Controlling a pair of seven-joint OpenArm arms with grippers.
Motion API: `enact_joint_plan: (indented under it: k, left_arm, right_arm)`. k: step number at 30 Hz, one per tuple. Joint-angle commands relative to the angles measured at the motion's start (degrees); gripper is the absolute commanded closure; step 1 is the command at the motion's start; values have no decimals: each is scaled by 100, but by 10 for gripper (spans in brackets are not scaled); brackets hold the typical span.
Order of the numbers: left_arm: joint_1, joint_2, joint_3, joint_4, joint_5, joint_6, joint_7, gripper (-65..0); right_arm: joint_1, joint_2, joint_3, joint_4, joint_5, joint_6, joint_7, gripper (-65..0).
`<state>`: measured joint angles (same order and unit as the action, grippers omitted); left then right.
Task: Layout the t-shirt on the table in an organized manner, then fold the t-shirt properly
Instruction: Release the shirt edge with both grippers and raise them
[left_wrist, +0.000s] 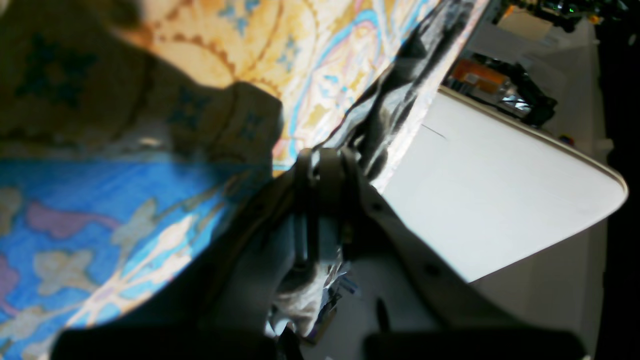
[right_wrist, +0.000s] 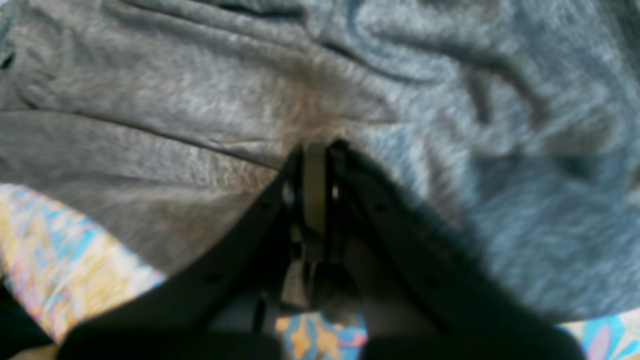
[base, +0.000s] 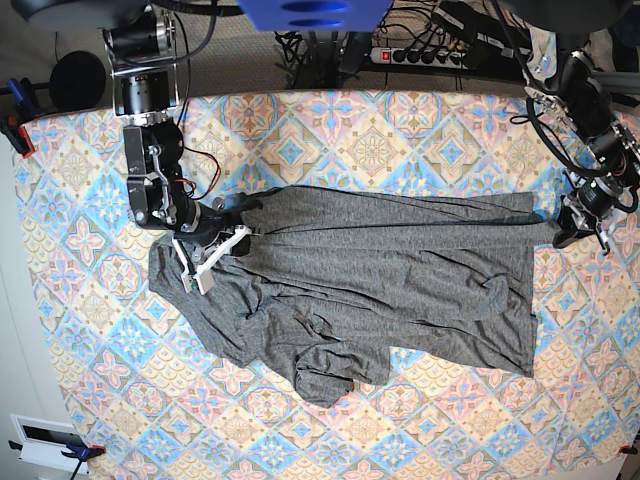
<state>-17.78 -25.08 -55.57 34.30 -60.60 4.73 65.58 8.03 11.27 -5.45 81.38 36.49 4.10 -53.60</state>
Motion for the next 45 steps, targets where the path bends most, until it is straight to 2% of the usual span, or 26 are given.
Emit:
enact_joint_plan:
  k: [1,14,17,20,22,26,30,33,35,40,45]
  left_arm:
    - [15,-2,23,-41,192,59,-48,0]
    - [-20,-2,102,152,236,76,-48,0]
    - [-20,-2,463,556,209,305,-66,0]
    - [-20,121,489,908,209,489,-66,-6]
    - [-11,148,489,1154,209,604,-31,-76]
    - [15,156,489,1462,192,1070,207,-266]
    - [-2,112,480,1471,-37,1096,514,-358]
    - [103,-116,480,1471,-652,1096,655,-384]
    - [191,-213,480,1471,-1004,1096,681,-388]
    - [297,-485,498,1471,-1057,1105,690,-387]
    - [499,-661,498,1629,-1057,1105,681,-389]
  right_arm:
    - [98,-59,40,112,48,34,81,0]
    - [115,-120,57,103,74,34,73,0]
    - [115,-120,57,103,74,34,73,0]
    - [124,-120,57,103,74,34,73,0]
    - [124,-120,57,103,74,34,73,0]
    - [107,-120,57,103,74,34,73,0]
    - [98,-120,57,147,74,34,73,0]
    - [98,-120,57,156,83,34,55,-2]
    - [98,-120,57,165,83,34,29,-29]
    - [89,-111,57,481,320,34,29,-142]
    - [-148,-94,57,1132,320,34,20,-217]
